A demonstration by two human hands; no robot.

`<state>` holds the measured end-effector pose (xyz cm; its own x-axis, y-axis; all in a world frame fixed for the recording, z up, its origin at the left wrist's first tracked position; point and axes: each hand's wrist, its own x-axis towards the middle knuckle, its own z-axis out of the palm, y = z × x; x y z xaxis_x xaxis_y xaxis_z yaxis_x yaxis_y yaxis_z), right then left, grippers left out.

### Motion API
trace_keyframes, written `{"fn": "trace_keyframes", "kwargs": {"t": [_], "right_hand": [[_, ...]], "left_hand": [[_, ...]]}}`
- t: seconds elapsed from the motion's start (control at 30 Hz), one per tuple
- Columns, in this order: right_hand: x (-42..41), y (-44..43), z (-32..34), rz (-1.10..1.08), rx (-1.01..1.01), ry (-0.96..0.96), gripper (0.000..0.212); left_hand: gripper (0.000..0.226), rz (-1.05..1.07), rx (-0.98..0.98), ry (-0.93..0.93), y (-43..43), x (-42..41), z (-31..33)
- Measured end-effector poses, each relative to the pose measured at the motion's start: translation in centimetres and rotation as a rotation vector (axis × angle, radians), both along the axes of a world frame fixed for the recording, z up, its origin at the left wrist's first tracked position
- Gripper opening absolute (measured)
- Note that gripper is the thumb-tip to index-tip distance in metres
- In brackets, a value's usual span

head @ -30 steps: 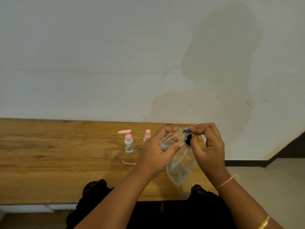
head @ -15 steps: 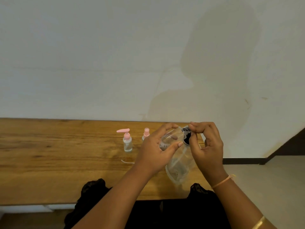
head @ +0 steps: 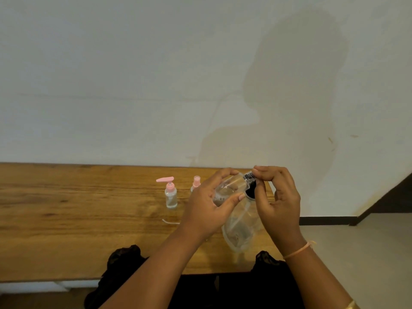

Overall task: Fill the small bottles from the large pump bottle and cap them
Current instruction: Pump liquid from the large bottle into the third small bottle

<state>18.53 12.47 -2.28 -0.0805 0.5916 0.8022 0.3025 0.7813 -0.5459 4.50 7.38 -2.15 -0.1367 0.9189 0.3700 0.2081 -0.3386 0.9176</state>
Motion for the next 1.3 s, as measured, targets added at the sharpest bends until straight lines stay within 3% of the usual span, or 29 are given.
{"fn": "trace_keyframes", "kwargs": {"t": [1.03, 1.3], "right_hand": [[-0.3, -0.2, -0.8, -0.050, -0.034, -0.005, 0.022], [-0.4, -0.8, 0.1, -0.031, -0.024, 0.052, 0.018]], "left_hand": [[0.037, 0.033, -0.031, 0.057, 0.1, -0.1, -0.5], [0.039, 0.049, 0.038, 0.078, -0.2, 0.2, -0.2]]}}
